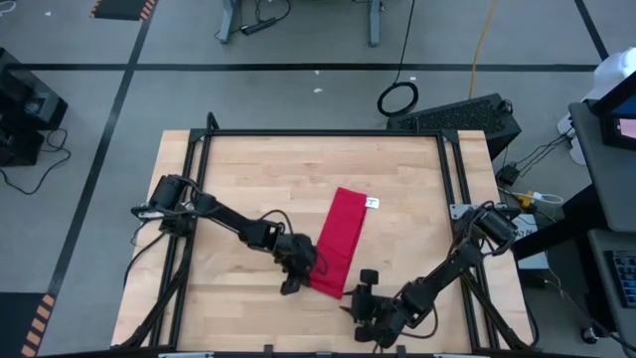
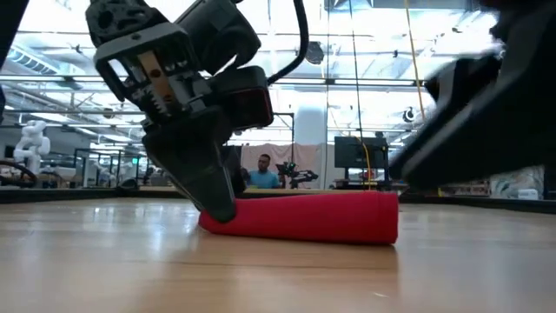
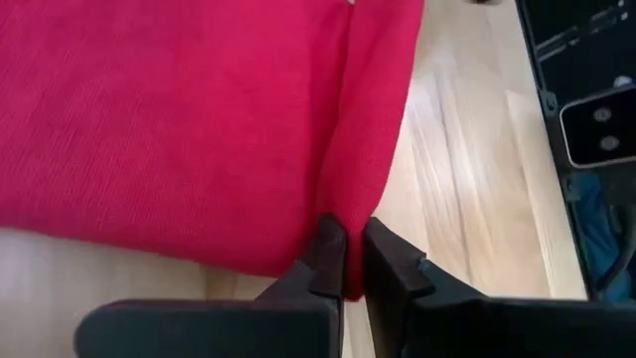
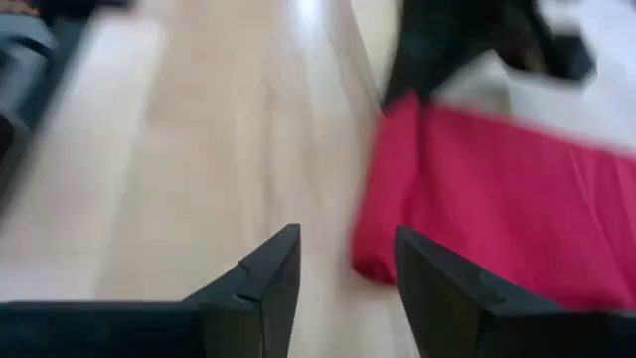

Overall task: Roll towel
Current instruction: Roll the red towel

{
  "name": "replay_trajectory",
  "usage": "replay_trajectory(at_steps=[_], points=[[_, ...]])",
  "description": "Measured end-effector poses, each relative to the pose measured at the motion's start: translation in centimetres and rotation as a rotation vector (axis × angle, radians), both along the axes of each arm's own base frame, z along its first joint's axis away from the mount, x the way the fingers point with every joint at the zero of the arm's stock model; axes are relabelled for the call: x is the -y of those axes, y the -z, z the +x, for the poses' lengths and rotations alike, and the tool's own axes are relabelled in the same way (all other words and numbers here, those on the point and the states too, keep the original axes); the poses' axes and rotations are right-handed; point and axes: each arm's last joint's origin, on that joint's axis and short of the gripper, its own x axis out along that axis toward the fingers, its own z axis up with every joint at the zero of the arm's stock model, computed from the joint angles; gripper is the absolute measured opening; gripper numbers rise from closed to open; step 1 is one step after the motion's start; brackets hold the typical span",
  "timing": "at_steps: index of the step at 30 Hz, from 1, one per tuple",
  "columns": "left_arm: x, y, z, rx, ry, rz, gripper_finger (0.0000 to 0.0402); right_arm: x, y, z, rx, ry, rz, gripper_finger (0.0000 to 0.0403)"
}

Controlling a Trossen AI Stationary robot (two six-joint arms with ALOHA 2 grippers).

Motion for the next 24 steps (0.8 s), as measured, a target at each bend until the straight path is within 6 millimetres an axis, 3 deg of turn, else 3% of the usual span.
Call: replay_trajectory(at_steps=[4, 12, 24], points=[[-0.7, 0.0, 0.2, -0.023, -0.045, -0.027, 0.002, -0.5, -0.6, 0.4, 0.057, -0.056, -0.037, 0.016], [-0.9, 0.0, 0.2, -0.04, -0.061, -0.052, 0.002, 0.9, -0.4, 1.3, 0.02, -0.032, -0.082, 0.016], [-0.9, 0.0, 0.2, -0.039, -0.06, -0.052, 0.002, 1.8, 1.7, 2.2, -0.031, -0.02, -0.063, 0.016]])
